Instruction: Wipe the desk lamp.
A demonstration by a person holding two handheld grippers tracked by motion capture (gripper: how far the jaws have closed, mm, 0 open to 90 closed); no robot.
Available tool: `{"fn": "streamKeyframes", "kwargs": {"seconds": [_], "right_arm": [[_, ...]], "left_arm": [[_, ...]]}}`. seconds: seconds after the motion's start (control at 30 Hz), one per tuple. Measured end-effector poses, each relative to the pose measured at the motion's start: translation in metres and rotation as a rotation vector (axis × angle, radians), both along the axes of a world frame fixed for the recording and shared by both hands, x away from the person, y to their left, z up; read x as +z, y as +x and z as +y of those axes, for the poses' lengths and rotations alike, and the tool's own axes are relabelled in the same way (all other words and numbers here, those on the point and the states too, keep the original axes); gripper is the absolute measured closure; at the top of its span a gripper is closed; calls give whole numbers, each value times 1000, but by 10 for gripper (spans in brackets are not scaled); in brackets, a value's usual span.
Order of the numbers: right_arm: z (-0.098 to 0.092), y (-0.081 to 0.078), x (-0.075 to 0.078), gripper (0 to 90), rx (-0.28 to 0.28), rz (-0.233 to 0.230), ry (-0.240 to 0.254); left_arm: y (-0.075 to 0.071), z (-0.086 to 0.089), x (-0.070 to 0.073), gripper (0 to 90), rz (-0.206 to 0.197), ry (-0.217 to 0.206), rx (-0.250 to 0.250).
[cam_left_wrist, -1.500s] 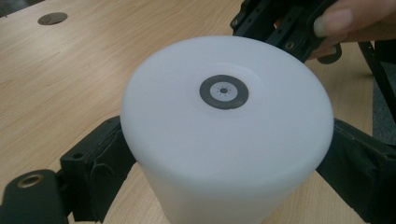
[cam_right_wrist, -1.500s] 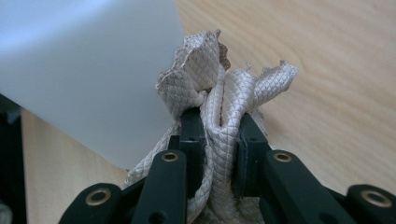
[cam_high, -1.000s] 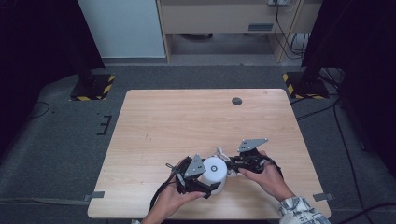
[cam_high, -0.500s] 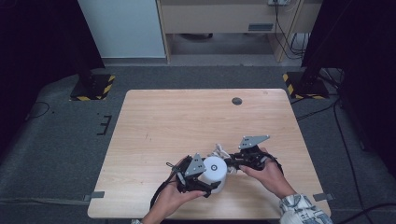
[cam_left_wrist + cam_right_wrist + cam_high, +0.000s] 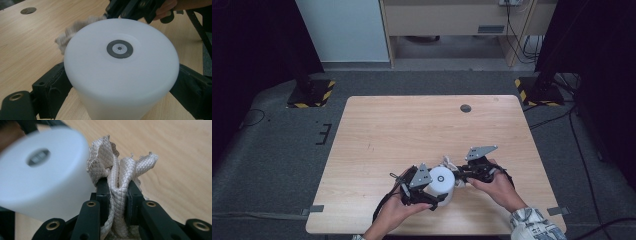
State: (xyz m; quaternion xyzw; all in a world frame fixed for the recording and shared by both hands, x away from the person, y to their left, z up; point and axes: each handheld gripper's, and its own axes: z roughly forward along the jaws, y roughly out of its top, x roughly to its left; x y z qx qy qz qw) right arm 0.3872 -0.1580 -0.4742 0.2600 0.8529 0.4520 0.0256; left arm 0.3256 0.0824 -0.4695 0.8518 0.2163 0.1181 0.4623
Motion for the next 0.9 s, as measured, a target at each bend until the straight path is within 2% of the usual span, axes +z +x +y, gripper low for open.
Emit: {"fn": "streamKeyframes", "kwargs": {"seconds": [0.07, 0.13, 0.27, 0.33, 0.5, 0.67, 0.73, 0.8, 0.9], "right_arm": [[-1, -1, 5, 770, -5, -13, 16], [-2, -1, 5, 770, -4, -15, 9], [0, -2, -6, 769, -12, 4, -44], [-1, -4, -9, 769, -18, 10, -55], [-8, -13, -3, 769, -35, -12, -34], [-19, -30, 17, 769, -64, -61, 40], [-21, -37, 19, 769, -68, -71, 61], [-20, -41, 15, 769, -67, -70, 51], [-17, -41, 1, 768, -69, -48, 1]], "left_arm": [[1, 0, 0, 82, 0, -4, 1], [2, 0, 0, 81, 1, -5, -2], [3, 1, 0, 81, 2, -1, -3], [4, 1, 0, 81, 3, -9, 1], [4, 1, 0, 82, 2, -6, 4], [6, 3, -1, 81, 2, -5, 9], [6, 3, -1, 81, 6, -10, 9], [7, 3, -1, 81, 8, -12, 5], [8, 4, -1, 81, 9, -7, -1]]}}
